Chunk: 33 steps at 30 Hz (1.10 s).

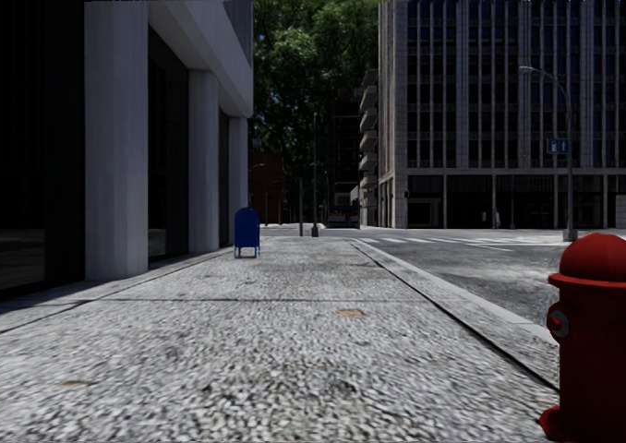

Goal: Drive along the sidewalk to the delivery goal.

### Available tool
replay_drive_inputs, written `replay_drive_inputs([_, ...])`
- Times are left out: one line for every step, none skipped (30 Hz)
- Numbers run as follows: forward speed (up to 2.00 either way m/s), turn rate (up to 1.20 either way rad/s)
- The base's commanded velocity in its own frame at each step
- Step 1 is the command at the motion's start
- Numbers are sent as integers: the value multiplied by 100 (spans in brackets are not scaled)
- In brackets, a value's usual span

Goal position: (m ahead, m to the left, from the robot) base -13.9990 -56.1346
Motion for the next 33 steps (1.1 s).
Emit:
replay_drive_inputs([200,-40])
replay_drive_inputs([200,-40])
replay_drive_inputs([200,-40])
replay_drive_inputs([200,-24])
replay_drive_inputs([200,-3])
replay_drive_inputs([200,-3])
replay_drive_inputs([200,0])
replay_drive_inputs([200,0])
replay_drive_inputs([200,0])
replay_drive_inputs([200,0])
replay_drive_inputs([200,0])
replay_drive_inputs([200,0])
replay_drive_inputs([200,0])
replay_drive_inputs([200,0])
replay_drive_inputs([200,0])
replay_drive_inputs([200,0])
replay_drive_inputs([200,0])
replay_drive_inputs([200,0])
replay_drive_inputs([200,0])
replay_drive_inputs([200,0])
replay_drive_inputs([200,0])
replay_drive_inputs([200,0])
replay_drive_inputs([200,0])
replay_drive_inputs([200,0])
replay_drive_inputs([200,0])
replay_drive_inputs([200,0])
replay_drive_inputs([200,0])
replay_drive_inputs([200,0])
replay_drive_inputs([200,0])
replay_drive_inputs([200,0])
replay_drive_inputs([200,0])
replay_drive_inputs([200,0])
replay_drive_inputs([200,0])
